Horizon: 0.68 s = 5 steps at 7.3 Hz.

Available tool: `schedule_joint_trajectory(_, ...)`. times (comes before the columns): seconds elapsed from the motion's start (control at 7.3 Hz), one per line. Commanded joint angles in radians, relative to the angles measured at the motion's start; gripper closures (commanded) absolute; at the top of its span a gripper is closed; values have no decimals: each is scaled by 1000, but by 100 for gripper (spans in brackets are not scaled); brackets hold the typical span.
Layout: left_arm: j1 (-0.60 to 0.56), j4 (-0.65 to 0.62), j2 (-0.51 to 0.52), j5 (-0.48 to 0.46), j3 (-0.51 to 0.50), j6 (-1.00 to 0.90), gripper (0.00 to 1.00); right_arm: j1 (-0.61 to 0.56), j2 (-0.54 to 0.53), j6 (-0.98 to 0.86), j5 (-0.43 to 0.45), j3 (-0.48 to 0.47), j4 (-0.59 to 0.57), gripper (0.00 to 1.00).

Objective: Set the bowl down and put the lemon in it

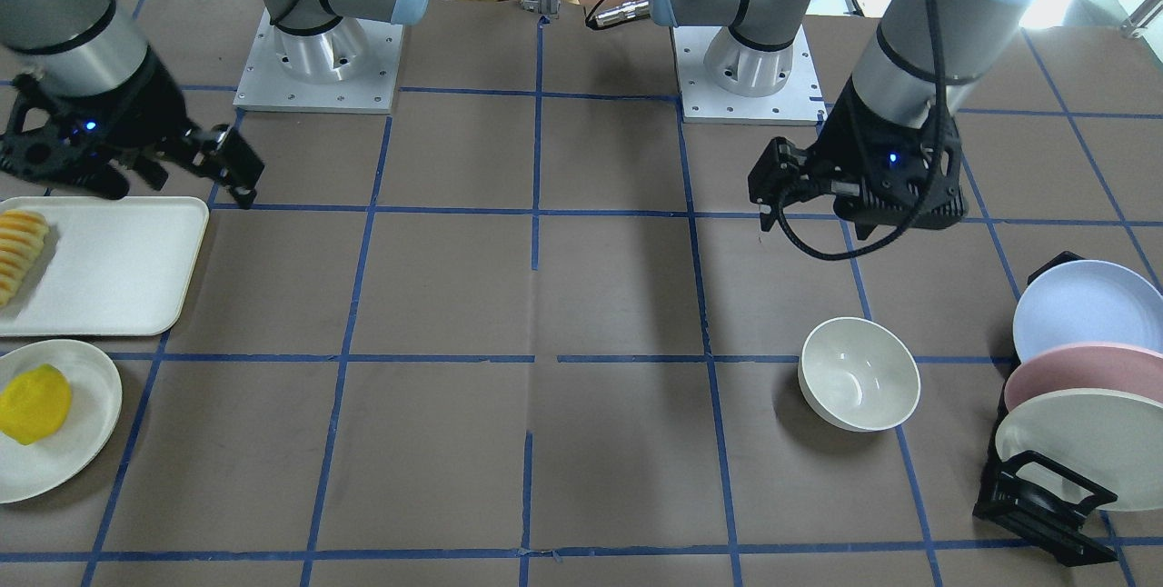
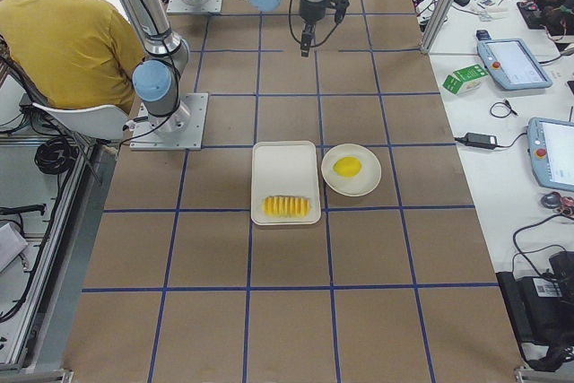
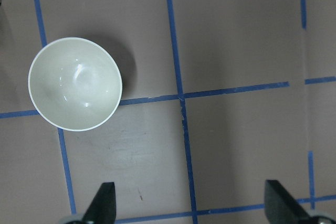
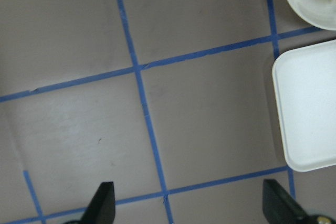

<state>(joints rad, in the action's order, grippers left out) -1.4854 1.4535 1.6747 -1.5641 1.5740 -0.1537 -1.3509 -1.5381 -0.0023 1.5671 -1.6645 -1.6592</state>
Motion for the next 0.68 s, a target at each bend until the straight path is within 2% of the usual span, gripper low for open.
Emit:
schedule_joint_trajectory(0.0,130,-138,55,-4,110,-116,0,177,97,-272,-1,-6,-111,0)
schedule_joint_trajectory(0.14,181,-247,91,-4,156,-216,0,220,157,-382,2,-4,-222,0)
schedule_joint_trajectory(0.27,241,-286,120,1,178,-257,0,248,202,-509,1,-4,-300,0)
schedule_joint_trajectory(0.41,281,-291,158,9,178,-274,0,263,254,-534,2,12,-338,0)
schedule_joint_trajectory(0.55,287,-365,196,9,181,-314,0,280,318,-541,2,14,-446,0)
